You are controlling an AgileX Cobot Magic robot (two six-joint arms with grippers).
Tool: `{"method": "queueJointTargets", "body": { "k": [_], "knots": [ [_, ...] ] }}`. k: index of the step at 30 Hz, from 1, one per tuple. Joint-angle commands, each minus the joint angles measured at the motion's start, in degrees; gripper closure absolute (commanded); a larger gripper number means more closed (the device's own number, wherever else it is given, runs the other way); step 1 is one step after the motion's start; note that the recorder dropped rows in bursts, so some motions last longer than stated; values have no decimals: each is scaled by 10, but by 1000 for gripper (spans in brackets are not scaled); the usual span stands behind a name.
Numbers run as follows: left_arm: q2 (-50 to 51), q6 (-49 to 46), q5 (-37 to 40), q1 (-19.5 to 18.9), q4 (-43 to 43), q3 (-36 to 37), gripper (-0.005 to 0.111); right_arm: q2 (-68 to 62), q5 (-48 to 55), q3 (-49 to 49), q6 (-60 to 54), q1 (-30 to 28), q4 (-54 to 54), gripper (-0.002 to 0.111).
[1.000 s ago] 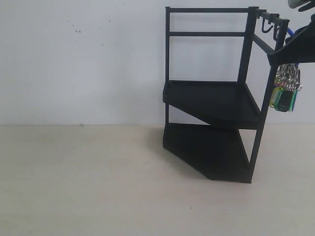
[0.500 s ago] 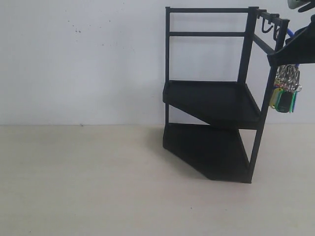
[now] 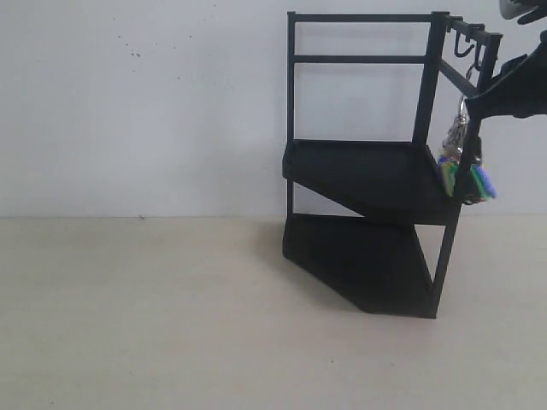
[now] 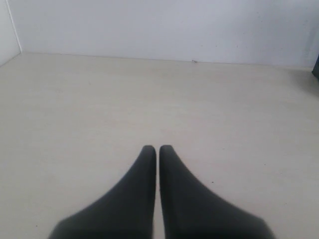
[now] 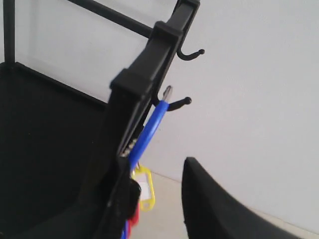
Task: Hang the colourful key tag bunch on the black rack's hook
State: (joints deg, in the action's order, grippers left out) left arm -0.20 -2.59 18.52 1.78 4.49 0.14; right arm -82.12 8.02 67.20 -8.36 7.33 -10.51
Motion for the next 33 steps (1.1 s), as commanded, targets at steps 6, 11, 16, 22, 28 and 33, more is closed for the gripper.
{"method": "queueJointTargets", "body": {
  "k": [6,11,16,22,28,33],
  "knots": [
    [2,0,-7,-2,4,-1,102,58,46,4,32,0,0,71],
    [2,0,-7,-2,4,-1,102,113,153,4,34,0,0,71],
    [2,0,-7,-2,4,-1,102,173,276,4,64,0,0,84],
    [2,0,-7,-2,4,-1,102,261,360,-21,102,0,0,109],
    [2,0,-7,-2,4,-1,102,391,347,-122,149,0,1,109],
    [2,0,-7,-2,4,-1,102,484,354,-187,159,0,7,109]
  ]
}}
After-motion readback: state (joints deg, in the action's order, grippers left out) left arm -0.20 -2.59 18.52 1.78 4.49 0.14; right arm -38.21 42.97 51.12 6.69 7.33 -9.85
